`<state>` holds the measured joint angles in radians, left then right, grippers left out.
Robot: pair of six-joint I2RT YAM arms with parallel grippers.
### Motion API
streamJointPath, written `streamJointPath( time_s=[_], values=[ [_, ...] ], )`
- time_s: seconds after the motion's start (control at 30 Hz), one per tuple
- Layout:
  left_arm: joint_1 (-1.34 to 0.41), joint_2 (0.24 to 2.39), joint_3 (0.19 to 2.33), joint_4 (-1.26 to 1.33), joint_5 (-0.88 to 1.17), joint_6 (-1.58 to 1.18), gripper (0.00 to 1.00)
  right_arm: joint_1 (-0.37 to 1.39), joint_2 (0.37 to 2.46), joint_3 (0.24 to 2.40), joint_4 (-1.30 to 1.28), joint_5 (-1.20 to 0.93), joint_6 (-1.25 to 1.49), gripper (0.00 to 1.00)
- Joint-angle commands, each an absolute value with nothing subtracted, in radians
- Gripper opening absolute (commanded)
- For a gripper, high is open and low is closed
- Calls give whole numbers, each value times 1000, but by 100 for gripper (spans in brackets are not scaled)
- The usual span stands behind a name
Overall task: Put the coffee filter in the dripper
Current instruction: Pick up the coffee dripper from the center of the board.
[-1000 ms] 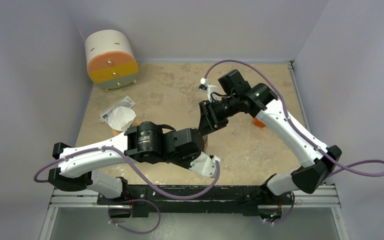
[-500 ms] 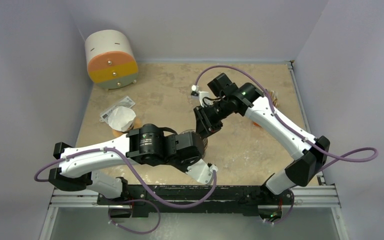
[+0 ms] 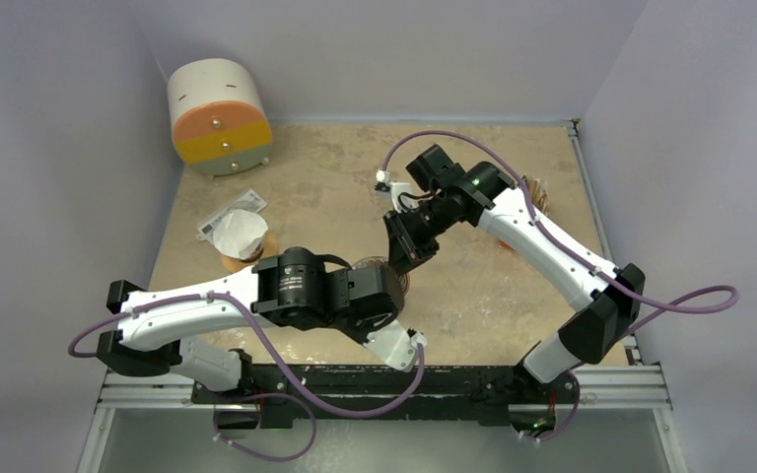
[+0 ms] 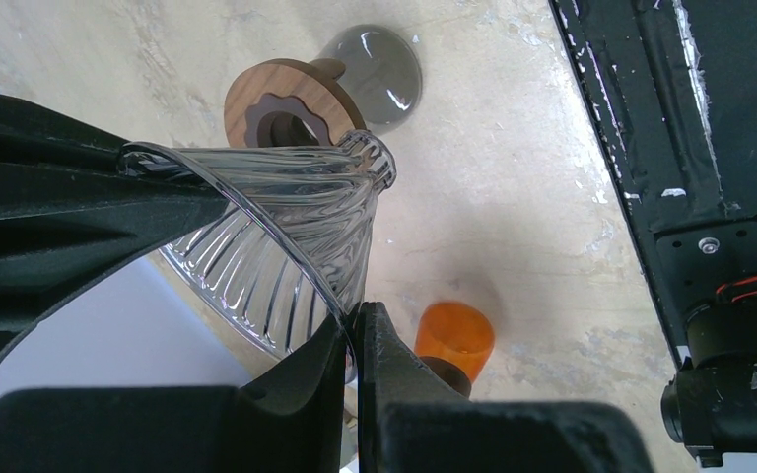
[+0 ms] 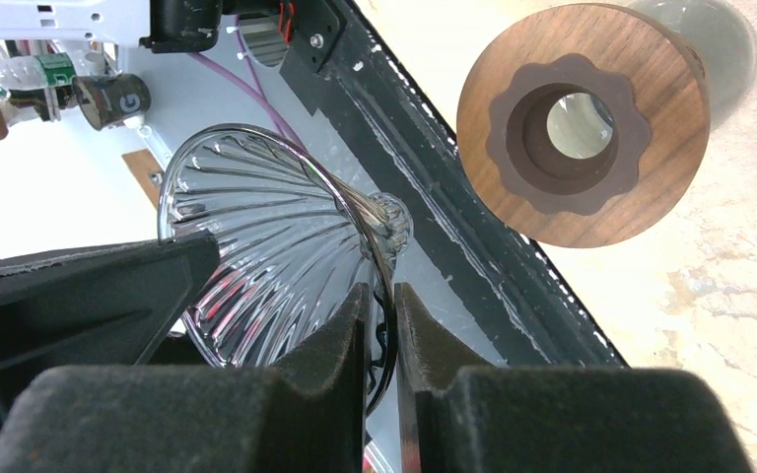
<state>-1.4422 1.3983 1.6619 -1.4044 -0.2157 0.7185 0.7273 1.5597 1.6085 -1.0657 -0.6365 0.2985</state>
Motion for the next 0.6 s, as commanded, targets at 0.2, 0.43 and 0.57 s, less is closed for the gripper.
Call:
streamJointPath(
  time_s=[0.2, 0.43, 0.57],
  values=[
    [-1443, 1382, 1641, -1377, -259, 736, 11, 748, 1530, 1658, -1118, -630, 269, 0],
    [-1443, 1370, 1667, -1349, -233, 696, 27, 747, 1506, 1664, -1108, -597, 287, 0],
    [-1443, 1345, 1669, -1323, -211, 678, 34, 748, 1488, 1670, -1110, -557, 298, 0]
  ],
)
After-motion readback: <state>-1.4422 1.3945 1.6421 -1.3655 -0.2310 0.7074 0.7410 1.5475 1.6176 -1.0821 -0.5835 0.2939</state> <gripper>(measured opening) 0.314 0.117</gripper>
